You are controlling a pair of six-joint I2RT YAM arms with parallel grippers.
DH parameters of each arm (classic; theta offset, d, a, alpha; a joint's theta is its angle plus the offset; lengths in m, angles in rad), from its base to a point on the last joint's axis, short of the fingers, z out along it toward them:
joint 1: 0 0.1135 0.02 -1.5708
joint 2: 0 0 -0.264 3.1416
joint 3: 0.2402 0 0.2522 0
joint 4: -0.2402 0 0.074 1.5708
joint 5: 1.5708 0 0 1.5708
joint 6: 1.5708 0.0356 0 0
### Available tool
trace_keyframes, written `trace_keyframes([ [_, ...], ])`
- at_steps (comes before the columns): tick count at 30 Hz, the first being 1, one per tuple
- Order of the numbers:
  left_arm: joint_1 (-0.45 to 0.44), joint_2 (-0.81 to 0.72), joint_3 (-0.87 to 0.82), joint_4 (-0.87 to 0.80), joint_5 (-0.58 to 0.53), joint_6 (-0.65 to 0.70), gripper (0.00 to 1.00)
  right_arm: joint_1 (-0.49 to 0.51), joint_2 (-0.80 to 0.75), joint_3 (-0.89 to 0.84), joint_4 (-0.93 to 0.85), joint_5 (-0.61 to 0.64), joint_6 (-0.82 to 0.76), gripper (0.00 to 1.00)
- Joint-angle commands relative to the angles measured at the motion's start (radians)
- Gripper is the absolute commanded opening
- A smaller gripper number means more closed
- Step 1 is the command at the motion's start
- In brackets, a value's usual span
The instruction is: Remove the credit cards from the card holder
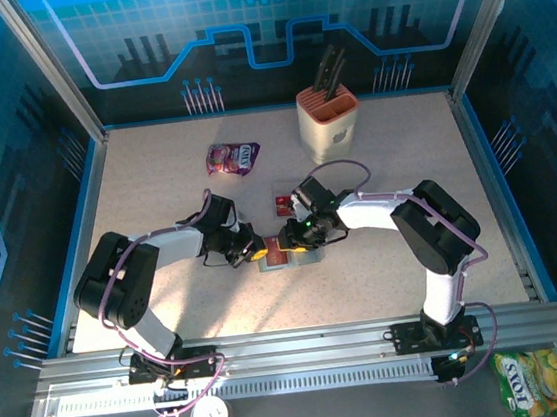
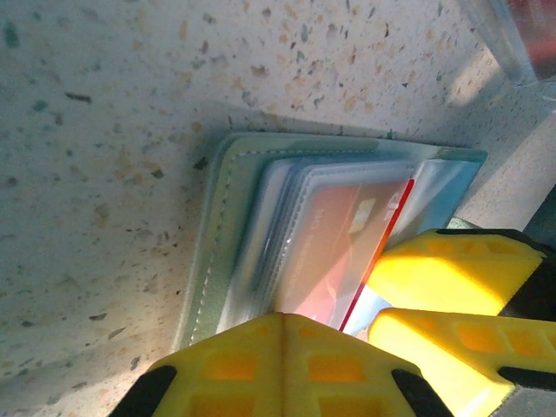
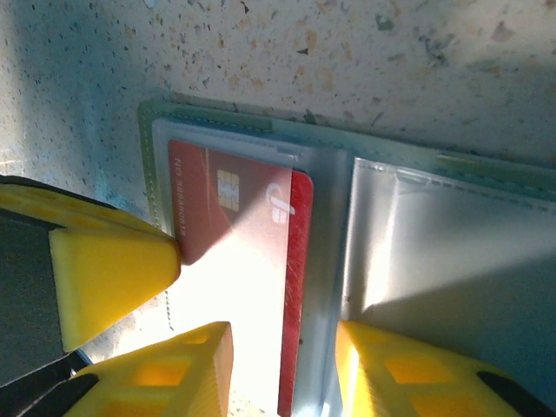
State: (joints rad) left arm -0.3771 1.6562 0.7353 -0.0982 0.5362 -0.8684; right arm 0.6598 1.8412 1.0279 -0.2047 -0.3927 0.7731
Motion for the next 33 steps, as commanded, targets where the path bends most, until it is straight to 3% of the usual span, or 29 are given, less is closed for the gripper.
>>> trace_keyframes([
  [1, -0.002, -0.015, 0.025, -0.048, -0.017, 0.023, 0.07, -0.006, -0.039, 0.023, -0.044, 0.015, -0.013, 0.38],
  [16, -0.004, -0.055, 0.007, -0.061, -0.044, 0.029, 0.05, -0.006, -0.016, 0.022, 0.016, -0.04, 0.02, 0.38],
  [33, -0.003, 0.008, -0.009, -0.049, -0.039, 0.04, 0.0, -0.006, 0.011, 0.022, 0.05, -0.069, 0.029, 0.37],
])
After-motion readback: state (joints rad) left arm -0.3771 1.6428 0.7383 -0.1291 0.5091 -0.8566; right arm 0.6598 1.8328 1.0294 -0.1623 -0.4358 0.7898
